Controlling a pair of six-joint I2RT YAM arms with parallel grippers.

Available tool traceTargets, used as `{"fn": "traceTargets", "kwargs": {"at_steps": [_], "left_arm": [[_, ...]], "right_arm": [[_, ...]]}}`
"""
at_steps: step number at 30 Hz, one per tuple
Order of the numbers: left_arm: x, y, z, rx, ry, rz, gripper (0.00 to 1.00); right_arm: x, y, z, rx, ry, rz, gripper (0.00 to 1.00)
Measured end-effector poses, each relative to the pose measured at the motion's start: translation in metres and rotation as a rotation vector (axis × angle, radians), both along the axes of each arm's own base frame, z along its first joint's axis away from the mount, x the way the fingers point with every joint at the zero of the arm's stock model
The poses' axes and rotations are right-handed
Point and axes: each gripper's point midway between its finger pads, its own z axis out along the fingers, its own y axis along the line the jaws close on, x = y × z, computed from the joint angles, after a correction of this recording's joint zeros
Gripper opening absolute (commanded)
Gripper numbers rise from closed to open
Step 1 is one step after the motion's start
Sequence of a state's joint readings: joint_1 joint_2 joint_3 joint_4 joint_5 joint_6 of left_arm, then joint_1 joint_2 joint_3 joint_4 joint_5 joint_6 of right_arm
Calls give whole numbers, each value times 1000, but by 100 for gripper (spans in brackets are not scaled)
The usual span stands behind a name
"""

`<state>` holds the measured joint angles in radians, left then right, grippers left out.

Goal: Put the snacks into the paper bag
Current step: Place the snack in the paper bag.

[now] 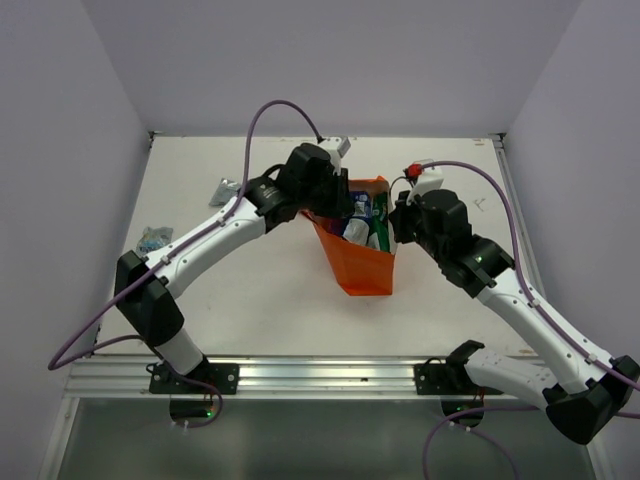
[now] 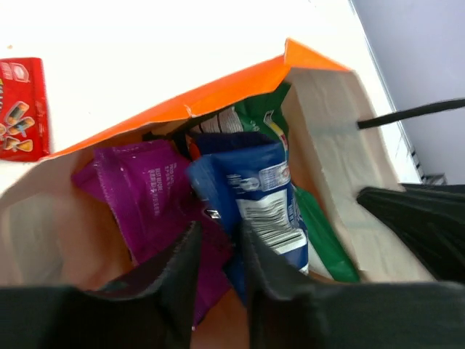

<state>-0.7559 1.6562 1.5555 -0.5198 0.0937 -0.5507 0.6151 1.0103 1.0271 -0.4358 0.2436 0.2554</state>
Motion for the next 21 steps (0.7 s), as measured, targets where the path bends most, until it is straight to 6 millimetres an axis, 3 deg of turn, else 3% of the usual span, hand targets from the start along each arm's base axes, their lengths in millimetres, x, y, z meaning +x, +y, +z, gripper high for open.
{"fn": "traceTargets", "kwargs": {"at_steps": [2,3,5,7,11,14,18,21], "left_arm": [[1,4,15,4,-43,12,45],[2,8,24,4,-64,25,56],[2,16,45,0,-111,45,67],[0,20,69,-10,-164,62,70],[-14,13,112,-60,-248,52,66],[-28,1,130,-86,-283,19,60],[-46,-18,134,-102,-291,-38,52],[-52,-31,123,-83,-277,-69,50]], "right_arm": [[0,0,0,-6,2,1,0],[1,0,0,-9,4,2,0],[1,0,2,-11,5,3,0],[1,0,2,-15,5,4,0],[0,0,4,-22,9,6,0],[0,-1,4,-25,13,6,0],[0,-1,4,-25,13,5,0],[0,-1,4,-25,14,5,0]]}}
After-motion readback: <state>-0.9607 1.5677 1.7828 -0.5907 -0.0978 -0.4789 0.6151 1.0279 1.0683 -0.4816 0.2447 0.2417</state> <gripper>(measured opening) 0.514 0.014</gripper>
